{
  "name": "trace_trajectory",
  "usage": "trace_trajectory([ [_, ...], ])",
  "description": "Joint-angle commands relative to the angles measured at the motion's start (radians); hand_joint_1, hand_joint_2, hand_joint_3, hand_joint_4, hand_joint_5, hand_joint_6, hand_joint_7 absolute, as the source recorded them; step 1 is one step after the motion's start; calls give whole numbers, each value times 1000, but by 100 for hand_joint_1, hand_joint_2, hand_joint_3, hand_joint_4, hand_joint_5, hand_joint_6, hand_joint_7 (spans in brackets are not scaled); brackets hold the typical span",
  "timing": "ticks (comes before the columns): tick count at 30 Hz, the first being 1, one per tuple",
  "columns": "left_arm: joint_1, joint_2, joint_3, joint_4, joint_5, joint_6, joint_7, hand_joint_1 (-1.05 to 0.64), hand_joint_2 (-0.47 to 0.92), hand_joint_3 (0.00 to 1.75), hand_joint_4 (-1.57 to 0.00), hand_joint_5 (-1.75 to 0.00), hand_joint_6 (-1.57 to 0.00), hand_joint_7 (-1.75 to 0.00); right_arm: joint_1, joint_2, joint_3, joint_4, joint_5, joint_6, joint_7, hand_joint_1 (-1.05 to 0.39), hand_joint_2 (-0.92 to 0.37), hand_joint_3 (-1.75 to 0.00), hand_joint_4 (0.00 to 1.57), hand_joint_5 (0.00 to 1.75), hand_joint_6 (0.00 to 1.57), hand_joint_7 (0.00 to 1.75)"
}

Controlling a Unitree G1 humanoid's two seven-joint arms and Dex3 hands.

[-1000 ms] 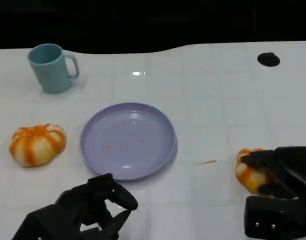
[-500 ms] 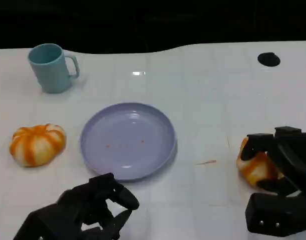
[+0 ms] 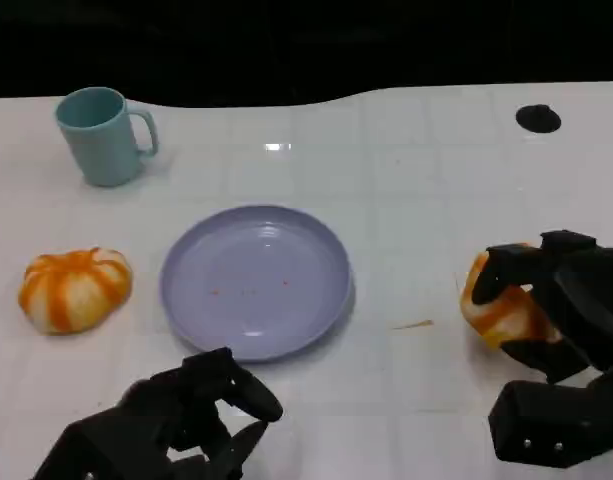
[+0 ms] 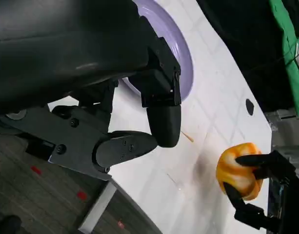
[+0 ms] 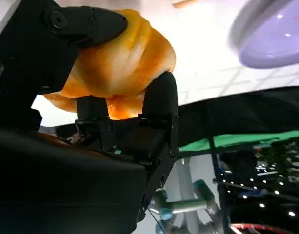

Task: Grasp the bread from the table and place it into the plate.

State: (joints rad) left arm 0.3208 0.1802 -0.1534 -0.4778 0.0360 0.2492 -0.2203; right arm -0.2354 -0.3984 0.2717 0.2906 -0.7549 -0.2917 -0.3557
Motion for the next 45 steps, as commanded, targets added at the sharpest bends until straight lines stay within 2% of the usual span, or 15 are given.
trace_trajectory([
  [1, 19, 10, 4, -4, 8, -10, 6, -24, 80, 64, -65, -175, -64, -128, 0, 20, -9, -60, 25, -25, -12, -7, -22, -138, 96, 175, 83, 156],
  [5, 25, 12, 3, -7, 9, -11, 5, -22, 80, 65, -65, -175, -63, -127, 1, 55, 1, -102, 44, -28, 15, -11, -22, -136, 98, 175, 81, 158],
  [6, 27, 13, 2, -9, 12, -11, 6, -22, 80, 65, -65, -175, -64, -127, -3, 65, 5, -112, 42, -25, 23, -11, -22, -136, 98, 175, 82, 155],
  [7, 28, 14, 1, -11, 14, -11, 6, -23, 80, 65, -65, -175, -64, -127, -8, 77, 8, -117, 44, -27, 26, -11, -21, -136, 98, 175, 87, 142],
  [9, 30, 15, 1, -14, 15, -12, 6, -23, 80, 65, -65, -175, -63, -127, -22, 104, 9, -114, 67, -33, 40, -11, -18, -139, 99, 175, 90, 136],
  [15, 29, 11, 0, -22, 16, 3, 8, -23, 81, 65, -65, -175, -63, -127, -72, 175, 19, -86, 123, -34, 91, -12, -22, -145, 100, 175, 87, 153],
  [19, 30, 7, 0, -18, 17, -5, 9, -22, 82, 65, -65, -175, -63, -127, -107, 219, 33, -52, 138, -26, 110, -9, -21, -144, 98, 175, 87, 147],
  [26, 34, 7, -7, -23, 28, -7, 9, -21, 81, 65, -66, -175, -63, -127, -171, 292, 58, 33, 167, -48, 116, -6, -22, -146, 98, 175, 80, 167],
  [33, 33, 8, -16, -23, 38, -9, 11, -23, 81, 65, -65, -175, -63, -128, -250, 360, 82, 150, 186, -72, 109, -8, -24, -147, 97, 175, 73, 174],
  [45, 50, -1, -20, -40, 27, -4, 11, -24, 81, 65, -63, -175, -63, -128, -354, 455, 126, 329, 159, -52, 72, -10, -30, -140, 98, 175, 72, 175],
])
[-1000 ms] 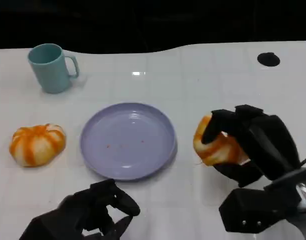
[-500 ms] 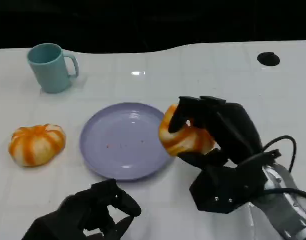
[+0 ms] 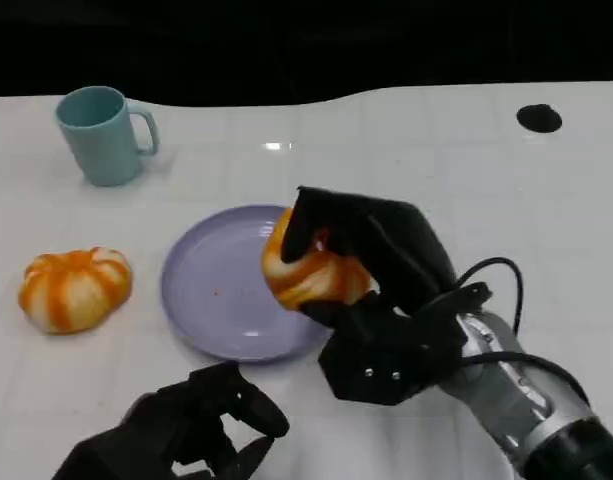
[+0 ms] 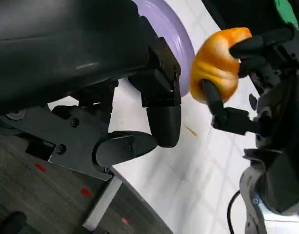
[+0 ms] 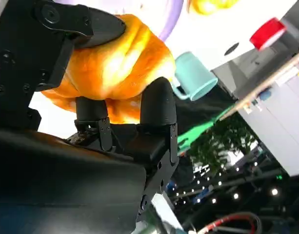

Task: Grasp the bread from the table and place it into the plate.

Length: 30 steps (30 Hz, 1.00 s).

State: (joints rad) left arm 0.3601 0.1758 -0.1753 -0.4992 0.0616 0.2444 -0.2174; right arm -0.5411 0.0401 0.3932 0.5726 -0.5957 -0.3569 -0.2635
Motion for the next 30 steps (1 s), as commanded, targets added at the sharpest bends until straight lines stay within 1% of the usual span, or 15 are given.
trace_trajectory([
  [1, 11, 2, 2, -20, 1, 2, 8, -23, 81, 65, -63, -175, -62, -128, -57, 22, 7, 63, 2, 21, -15, -10, -30, -139, 97, 175, 71, 175],
  [5, 13, 1, 0, -23, 5, 6, 11, -23, 81, 65, -62, -175, -62, -128, -103, 47, 9, 153, 20, 31, 8, -9, -33, -136, 94, 175, 68, 173],
  [6, 13, 1, -1, -23, 6, 7, 11, -24, 81, 65, -63, -175, -63, -128, -112, 51, 9, 170, 25, 31, 14, -9, -34, -134, 92, 175, 71, 159],
  [8, 13, 1, -1, -22, 7, 5, 11, -24, 81, 65, -63, -175, -63, -128, -129, 57, 3, 199, 48, 32, 48, -9, -35, -133, 92, 175, 73, 150],
  [9, 13, 0, -2, -21, 7, 3, 11, -24, 81, 65, -63, -175, -63, -128, -142, 60, 1, 217, 62, 34, 78, -12, -40, -116, 80, 170, 74, 121],
  [10, 13, -1, -3, -20, 7, 3, 12, -24, 81, 65, -64, -175, -63, -128, -155, 60, 1, 234, 74, 38, 111, -14, -46, -100, 74, 159, 78, 99],
  [11, 13, -1, -3, -21, 7, 4, 12, -24, 81, 65, -64, -175, -63, -128, -167, 59, 4, 245, 83, 47, 149, -18, -53, -85, 69, 138, 78, 80],
  [12, 13, -2, -4, -22, 7, 5, 12, -23, 81, 65, -64, -175, -62, -128, -177, 55, 9, 248, 86, 58, 183, -24, -63, -64, 60, 110, 75, 55],
  [13, 12, -2, -5, -22, 6, 6, 12, -23, 81, 65, -63, -175, -62, -128, -186, 48, 18, 248, 82, 67, 219, -27, -70, -51, 56, 94, 73, 42],
  [15, 12, -2, -7, -22, 8, 6, 13, -24, 81, 65, -63, -175, -62, -128, -204, 30, 41, 238, 66, 94, 298, -41, -85, -30, 39, 58, 58, 16],
  [16, 11, -3, -8, -21, 8, 5, 13, -24, 80, 65, -64, -175, -62, -128, -211, 23, 53, 231, 59, 112, 333, -47, -88, -27, 31, 48, 52, 9],
  [19, 12, -4, -10, -19, 7, 2, 14, -24, 80, 65, -65, -175, -62, -129, -217, 11, 74, 203, 48, 154, 400, -59, -92, -24, 15, 32, 38, 1],
  [22, 11, -6, -11, -18, 8, 0, 15, -24, 80, 66, -65, -175, -63, -129, -208, 4, 82, 164, 49, 182, 438, -67, -92, -27, 7, 28, 27, 0],
  [25, 11, -7, -10, -16, 5, -2, 13, -24, 81, 66, -65, -175, -62, -129, -196, -2, 85, 127, 49, 201, 461, -70, -92, -31, 4, 28, 22, 0],
  [30, 9, -10, -8, -14, 4, -1, 13, -24, 81, 65, -65, -175, -62, -129, -182, -19, 98, 78, 32, 219, 464, -71, -92, -33, 4, 29, 21, 0],
])
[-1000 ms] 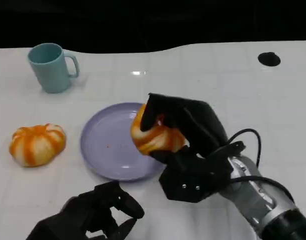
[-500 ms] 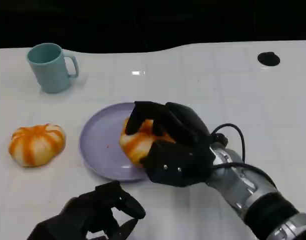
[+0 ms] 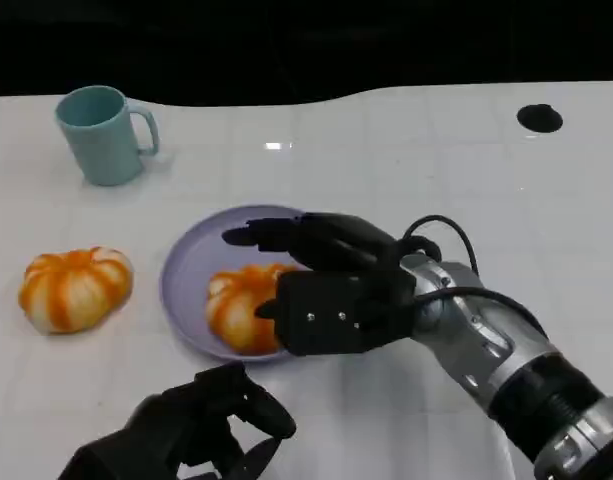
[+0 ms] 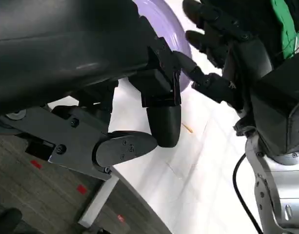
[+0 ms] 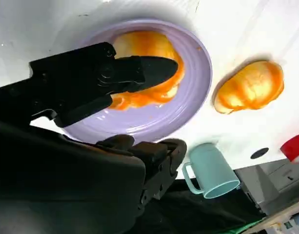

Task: Grasp the bread from the table and place it into the plate.

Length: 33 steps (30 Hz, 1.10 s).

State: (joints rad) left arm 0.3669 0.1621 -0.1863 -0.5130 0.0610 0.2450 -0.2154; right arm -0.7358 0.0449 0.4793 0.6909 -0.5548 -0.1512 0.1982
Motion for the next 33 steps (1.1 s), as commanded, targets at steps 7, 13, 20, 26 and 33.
trace_trajectory([
  [7, -6, -2, 10, 10, -6, -3, 10, -24, 81, 65, -63, -175, -63, -129, 73, -70, 7, -172, -22, -7, -39, -70, -92, -34, 10, 36, 25, 2],
  [13, -13, 0, 8, 14, 4, 1, 12, -26, 80, 65, -66, -175, -63, -129, 160, -136, -29, -383, -1, 13, -5, -66, -92, -33, 8, 55, 30, 4],
  [20, -18, 1, 6, 9, 8, 17, 13, -24, 81, 67, -69, -175, -62, -131, 295, -212, -97, -585, 68, -23, 8, -59, -92, -26, 15, 66, 39, 8],
  [26, -13, -1, 8, 13, 2, 9, 15, -22, 80, 70, -71, -175, -62, -133, 421, -277, -151, -706, 120, -79, 9, -55, -92, -24, 21, 73, 44, 10],
  [33, -12, 6, 13, 0, -6, 20, 8, -23, 79, 71, -68, -175, -61, -132, 529, -326, -215, -750, 158, -179, -22, -51, -92, -19, 27, 81, 50, 13],
])
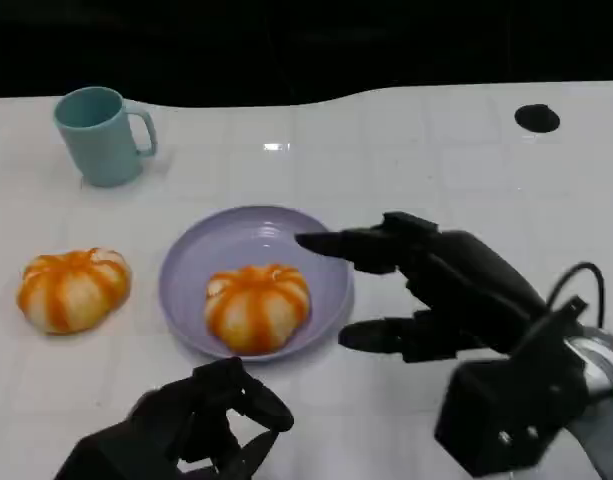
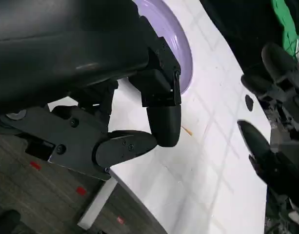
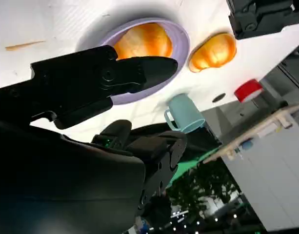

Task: Grasp the bread from the table and place it into the plate.

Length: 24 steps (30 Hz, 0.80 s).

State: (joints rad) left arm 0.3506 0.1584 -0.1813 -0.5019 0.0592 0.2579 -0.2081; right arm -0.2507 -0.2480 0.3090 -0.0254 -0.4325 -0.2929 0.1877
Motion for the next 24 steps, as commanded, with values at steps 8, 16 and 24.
trace_trajectory([
  [8, 0, 14, 12, -7, -4, 9, -1, -24, 80, 66, -62, -175, -62, -128, 159, -84, -131, -92, 81, -102, -14, -41, -92, -12, 31, 96, 57, 18],
  [16, -1, 21, 12, -10, -4, 13, -6, -23, 82, 63, -64, -175, -62, -127, 267, -142, -218, -147, 95, -131, -13, -25, -89, -8, 52, 87, 77, 27],
  [24, -2, 26, 9, -20, -1, 20, -5, -24, 82, 62, -64, -175, -62, -127, 353, -152, -279, -180, 91, -125, -26, 4, -42, -103, 88, 138, 113, 46],
])
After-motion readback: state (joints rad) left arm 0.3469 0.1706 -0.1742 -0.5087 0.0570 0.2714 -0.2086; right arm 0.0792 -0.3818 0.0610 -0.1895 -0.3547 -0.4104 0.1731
